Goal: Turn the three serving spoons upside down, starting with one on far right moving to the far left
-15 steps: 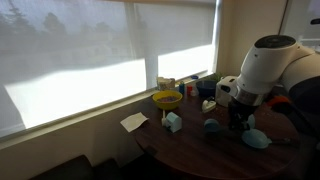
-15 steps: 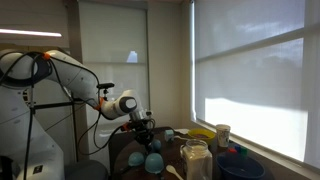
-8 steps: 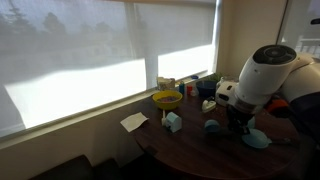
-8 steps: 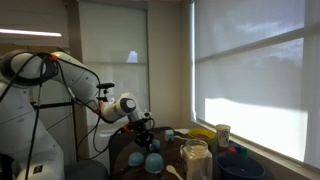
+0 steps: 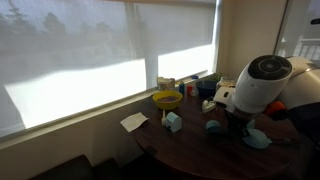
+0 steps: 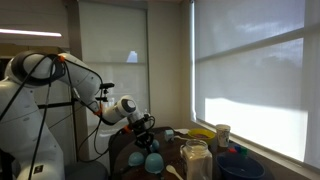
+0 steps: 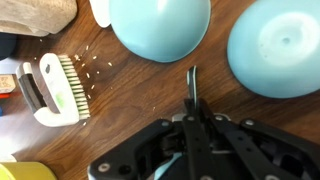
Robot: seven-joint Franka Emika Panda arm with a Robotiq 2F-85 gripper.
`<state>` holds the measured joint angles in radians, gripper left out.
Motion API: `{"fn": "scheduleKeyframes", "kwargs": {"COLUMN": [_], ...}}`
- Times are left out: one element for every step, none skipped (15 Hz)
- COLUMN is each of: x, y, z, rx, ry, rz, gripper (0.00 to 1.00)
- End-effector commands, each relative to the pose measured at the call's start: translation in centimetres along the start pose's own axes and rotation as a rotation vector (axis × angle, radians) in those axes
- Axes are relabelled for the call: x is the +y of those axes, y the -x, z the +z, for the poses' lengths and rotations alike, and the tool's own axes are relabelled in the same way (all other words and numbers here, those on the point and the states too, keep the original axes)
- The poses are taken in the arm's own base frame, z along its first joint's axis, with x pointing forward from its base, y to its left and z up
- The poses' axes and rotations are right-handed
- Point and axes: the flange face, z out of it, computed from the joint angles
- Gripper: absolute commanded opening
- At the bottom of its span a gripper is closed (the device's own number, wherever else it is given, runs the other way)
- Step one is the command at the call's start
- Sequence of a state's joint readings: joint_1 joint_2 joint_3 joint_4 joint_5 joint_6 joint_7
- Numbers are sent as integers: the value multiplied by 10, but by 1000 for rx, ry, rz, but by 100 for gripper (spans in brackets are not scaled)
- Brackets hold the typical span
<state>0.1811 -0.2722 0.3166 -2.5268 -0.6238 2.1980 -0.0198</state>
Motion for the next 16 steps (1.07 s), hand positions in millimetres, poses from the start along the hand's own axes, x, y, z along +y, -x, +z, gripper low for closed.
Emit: {"fn": "scheduleKeyframes", "kwargs": {"x": [-4,-4,-3,0,5,10,15,21,28,36,44,52,60,68,77,85], "y": [-13,-13,-13,-12,-11,-9,-8,-6,-4,-2,1,4,8,12,18,24], "z": [1,1,-1,-1,-3,-6,-9,-13,-18,-24,-31,-38,-46,-55,-64,-75], "rx": [-11,-8,-3,-1,5,13,22,41,58,75,95,117,142,169,206,239], "ry": [-9,-19,-26,-33,-37,-39,-43,-55,-62,-72,-87,-101,-126,-149,-175,-198], "rz": [-17,-21,-18,-12,-2,11,25,45,68,91,118,149,176,213,242,276], "gripper": [33,40,46,54,60,66,75,81,89,95,99,100,100,100,100,100]}}
